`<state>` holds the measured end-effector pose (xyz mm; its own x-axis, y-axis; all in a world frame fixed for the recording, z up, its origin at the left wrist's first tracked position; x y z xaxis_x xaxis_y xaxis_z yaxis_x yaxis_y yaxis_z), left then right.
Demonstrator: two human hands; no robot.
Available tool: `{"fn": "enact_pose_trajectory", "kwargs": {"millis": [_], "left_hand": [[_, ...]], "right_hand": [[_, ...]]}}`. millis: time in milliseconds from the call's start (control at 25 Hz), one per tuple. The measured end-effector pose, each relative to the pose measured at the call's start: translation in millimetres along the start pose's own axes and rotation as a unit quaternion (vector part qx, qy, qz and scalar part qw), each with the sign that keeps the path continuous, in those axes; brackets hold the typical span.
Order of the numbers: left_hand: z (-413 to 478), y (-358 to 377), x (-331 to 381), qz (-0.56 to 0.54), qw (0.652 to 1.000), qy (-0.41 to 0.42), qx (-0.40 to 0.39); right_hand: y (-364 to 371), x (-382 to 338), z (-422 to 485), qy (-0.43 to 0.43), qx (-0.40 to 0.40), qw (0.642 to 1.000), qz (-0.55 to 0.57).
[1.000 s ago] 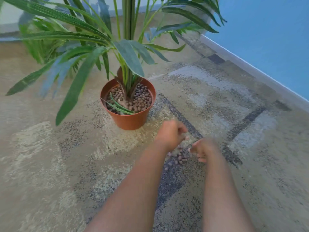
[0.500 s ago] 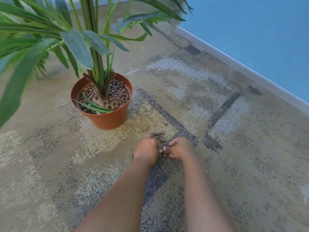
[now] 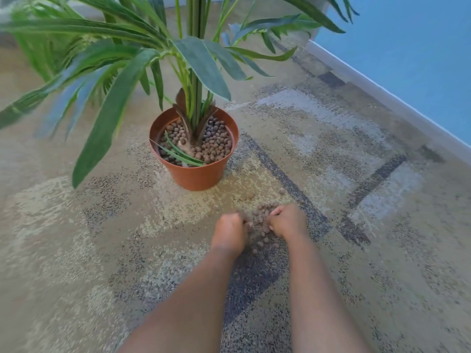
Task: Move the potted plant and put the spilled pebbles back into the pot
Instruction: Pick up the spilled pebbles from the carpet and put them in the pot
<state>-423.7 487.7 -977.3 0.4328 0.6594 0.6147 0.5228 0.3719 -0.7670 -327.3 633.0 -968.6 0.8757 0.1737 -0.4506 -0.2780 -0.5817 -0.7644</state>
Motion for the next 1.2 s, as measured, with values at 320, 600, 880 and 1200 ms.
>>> {"fn": "enact_pose_trajectory", "kwargs": {"millis": [320,600,880,1200], "left_hand": [[31.2,-59.1,-18.0,-0.022,0.993,-0.077,0.09],[32.3,-9.8,34.2,-0.019,0.999,0.011,-0.042],[12.6,16.3,48.8,0.037,0.998,0.036,-0.027],[16.6,7.3,21.6,-0.019,1.0,-0.017,-0.017]], "right_hand": [[-15.7,8.0,8.2,0.0,-0.011,0.997,0.079],[-17.4,35.4,7.7,0.009,-0.036,0.996,0.082],[-28.2,42.8,11.8,-0.006,-0.022,0.995,0.093],[-16.0,5.9,9.4,-0.057,-0.011,0.996,0.071]]}}
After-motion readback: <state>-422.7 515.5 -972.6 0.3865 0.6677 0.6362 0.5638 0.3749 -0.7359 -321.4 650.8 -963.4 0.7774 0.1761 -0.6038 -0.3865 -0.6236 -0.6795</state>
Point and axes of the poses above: each hand's wrist, its own z-axis towards the middle knuckle, its own y-axis out of the palm, x = y × z, the point moved 10 cm from there along z, towards the middle knuckle, and after that the axes turned 1 degree about y, right-handed, at the moved point
